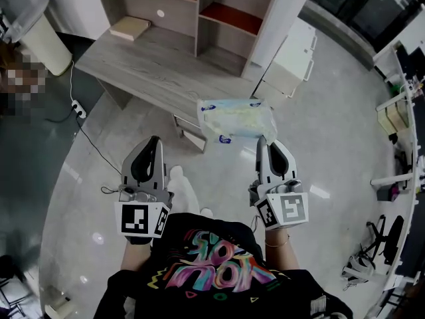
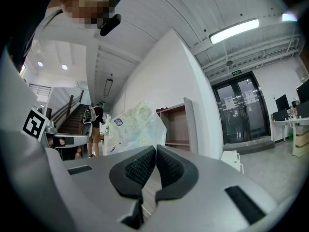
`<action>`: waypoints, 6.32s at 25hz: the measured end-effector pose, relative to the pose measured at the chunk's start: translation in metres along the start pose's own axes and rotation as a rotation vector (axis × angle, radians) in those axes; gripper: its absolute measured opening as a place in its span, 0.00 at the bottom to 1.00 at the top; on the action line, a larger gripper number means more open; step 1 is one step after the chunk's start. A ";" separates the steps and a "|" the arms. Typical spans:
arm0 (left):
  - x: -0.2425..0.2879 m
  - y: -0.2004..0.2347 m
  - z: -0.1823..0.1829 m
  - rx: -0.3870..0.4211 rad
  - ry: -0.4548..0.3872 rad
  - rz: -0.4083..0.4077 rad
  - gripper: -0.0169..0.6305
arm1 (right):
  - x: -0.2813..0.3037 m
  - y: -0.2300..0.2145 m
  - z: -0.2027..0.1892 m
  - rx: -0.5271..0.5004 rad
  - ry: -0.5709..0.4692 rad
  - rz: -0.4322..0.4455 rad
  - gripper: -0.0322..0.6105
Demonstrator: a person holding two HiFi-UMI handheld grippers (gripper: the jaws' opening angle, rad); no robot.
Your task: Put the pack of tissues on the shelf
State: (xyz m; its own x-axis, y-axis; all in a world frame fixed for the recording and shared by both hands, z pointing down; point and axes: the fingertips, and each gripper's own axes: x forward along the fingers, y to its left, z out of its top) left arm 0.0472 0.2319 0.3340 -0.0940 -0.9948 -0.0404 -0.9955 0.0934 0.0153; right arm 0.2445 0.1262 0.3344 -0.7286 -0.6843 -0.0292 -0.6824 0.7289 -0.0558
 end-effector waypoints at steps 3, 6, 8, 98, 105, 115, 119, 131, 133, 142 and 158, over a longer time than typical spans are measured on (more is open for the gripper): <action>0.030 0.028 0.000 0.003 0.002 -0.014 0.08 | 0.040 0.005 0.001 0.004 -0.002 -0.006 0.08; 0.061 0.063 -0.004 -0.001 0.007 -0.031 0.08 | 0.083 0.010 -0.003 0.005 0.000 -0.023 0.08; 0.080 0.085 -0.004 -0.001 0.009 -0.043 0.08 | 0.109 0.013 -0.003 0.002 0.003 -0.037 0.08; 0.395 0.103 -0.033 -0.011 0.094 -0.461 0.08 | 0.370 -0.137 -0.015 0.006 0.018 -0.319 0.08; 0.407 0.106 -0.044 -0.017 0.107 -0.477 0.08 | 0.390 -0.149 -0.030 0.007 0.027 -0.373 0.08; 0.418 0.110 -0.057 -0.040 0.121 -0.491 0.08 | 0.409 -0.163 -0.052 0.055 0.042 -0.471 0.08; 0.419 0.111 -0.062 -0.051 0.128 -0.499 0.08 | 0.417 -0.166 -0.058 0.036 0.064 -0.488 0.08; 0.417 0.116 -0.063 -0.060 0.125 -0.496 0.08 | 0.428 -0.164 -0.065 0.027 0.114 -0.517 0.09; 0.416 0.116 -0.063 -0.059 0.124 -0.498 0.08 | 0.428 -0.164 -0.065 0.030 0.121 -0.518 0.09; 0.412 0.119 -0.061 -0.057 0.121 -0.497 0.08 | 0.429 -0.161 -0.069 0.051 0.140 -0.503 0.12; 0.410 0.124 -0.058 -0.060 0.108 -0.478 0.08 | 0.424 -0.155 -0.063 0.065 0.121 -0.451 0.27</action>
State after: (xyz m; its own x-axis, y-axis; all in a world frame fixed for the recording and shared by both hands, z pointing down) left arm -0.1137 -0.1666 0.3773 0.3783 -0.9245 0.0466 -0.9241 -0.3742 0.0777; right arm 0.0377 -0.2756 0.3939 -0.3646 -0.9222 0.1286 -0.9300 0.3539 -0.0991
